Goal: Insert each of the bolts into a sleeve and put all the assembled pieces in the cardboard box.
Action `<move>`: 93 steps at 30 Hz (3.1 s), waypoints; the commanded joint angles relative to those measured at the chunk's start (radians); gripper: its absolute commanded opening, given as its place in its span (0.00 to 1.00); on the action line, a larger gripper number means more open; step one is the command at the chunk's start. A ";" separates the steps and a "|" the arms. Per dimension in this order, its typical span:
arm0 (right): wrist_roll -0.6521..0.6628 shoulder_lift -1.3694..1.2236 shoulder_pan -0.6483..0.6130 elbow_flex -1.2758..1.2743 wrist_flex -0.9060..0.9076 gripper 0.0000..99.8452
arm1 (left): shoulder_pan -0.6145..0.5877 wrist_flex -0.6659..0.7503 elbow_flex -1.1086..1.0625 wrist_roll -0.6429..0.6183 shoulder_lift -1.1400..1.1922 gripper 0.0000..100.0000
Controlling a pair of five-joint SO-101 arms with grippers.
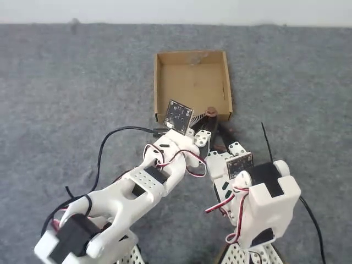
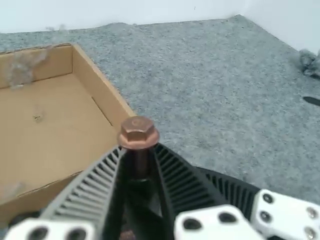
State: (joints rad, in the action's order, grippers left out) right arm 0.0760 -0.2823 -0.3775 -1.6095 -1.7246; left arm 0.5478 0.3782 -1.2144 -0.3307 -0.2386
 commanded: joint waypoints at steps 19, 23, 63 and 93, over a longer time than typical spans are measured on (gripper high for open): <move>0.011 0.054 0.019 -0.011 -0.031 0.01 | -0.006 0.005 -0.027 0.014 0.020 0.26; 0.011 0.054 0.019 -0.009 -0.021 0.01 | -0.006 0.008 -0.027 0.014 0.015 0.26; 0.017 0.054 0.027 0.014 0.031 0.01 | -0.382 -0.644 -0.074 0.014 -0.626 0.01; 0.018 0.065 0.028 -0.026 0.024 0.01 | -0.664 -1.257 -0.479 0.178 -1.395 0.01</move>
State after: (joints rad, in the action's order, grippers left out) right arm 0.0760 -0.2777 -0.3621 -1.6141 -1.6939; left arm -0.0829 -0.8539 -1.6809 -0.1588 -1.5351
